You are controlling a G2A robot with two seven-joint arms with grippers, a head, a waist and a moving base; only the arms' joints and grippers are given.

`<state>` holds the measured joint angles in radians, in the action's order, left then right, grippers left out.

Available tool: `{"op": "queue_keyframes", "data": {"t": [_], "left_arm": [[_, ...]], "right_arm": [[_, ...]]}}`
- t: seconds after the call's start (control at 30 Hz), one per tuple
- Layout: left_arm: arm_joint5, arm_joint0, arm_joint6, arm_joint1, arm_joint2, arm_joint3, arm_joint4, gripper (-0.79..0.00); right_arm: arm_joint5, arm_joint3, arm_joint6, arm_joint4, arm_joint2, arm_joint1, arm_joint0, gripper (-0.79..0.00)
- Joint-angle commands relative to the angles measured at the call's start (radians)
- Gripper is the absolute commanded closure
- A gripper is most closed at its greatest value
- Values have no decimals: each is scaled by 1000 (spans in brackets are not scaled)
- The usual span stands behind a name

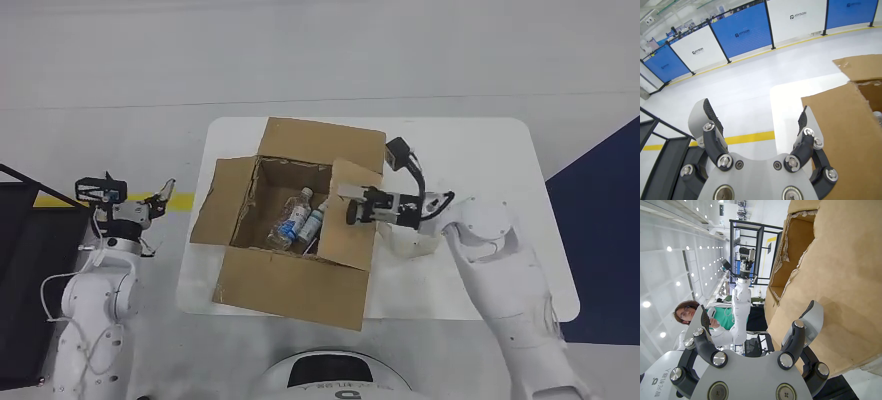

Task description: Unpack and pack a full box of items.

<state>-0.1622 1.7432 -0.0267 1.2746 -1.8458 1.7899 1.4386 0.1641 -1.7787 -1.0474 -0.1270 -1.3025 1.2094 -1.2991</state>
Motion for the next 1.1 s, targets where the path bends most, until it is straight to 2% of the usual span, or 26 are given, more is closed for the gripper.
{"op": "queue_keyframes", "data": {"t": [0.0,0.2,0.37,0.43,0.9,1.07], "left_arm": [[-12,4,5,-3,-21,-46,-4,-785],[-92,-22,-20,-11,-6,-166,25,-785],[-230,-48,-31,-19,32,-199,38,-785],[-257,-60,-51,-23,35,-210,53,-785],[-200,-129,-99,-34,65,-294,134,-785],[-221,-141,-87,-38,80,-302,136,-785]], "right_arm": [[15,-7,14,31,27,0,6,-785],[46,-15,50,72,82,0,20,-785],[71,-18,95,91,90,-2,22,-785],[91,-17,106,114,101,-3,24,-785],[224,-24,128,238,180,-9,70,-785],[162,-79,142,158,136,-13,45,-785]]}}
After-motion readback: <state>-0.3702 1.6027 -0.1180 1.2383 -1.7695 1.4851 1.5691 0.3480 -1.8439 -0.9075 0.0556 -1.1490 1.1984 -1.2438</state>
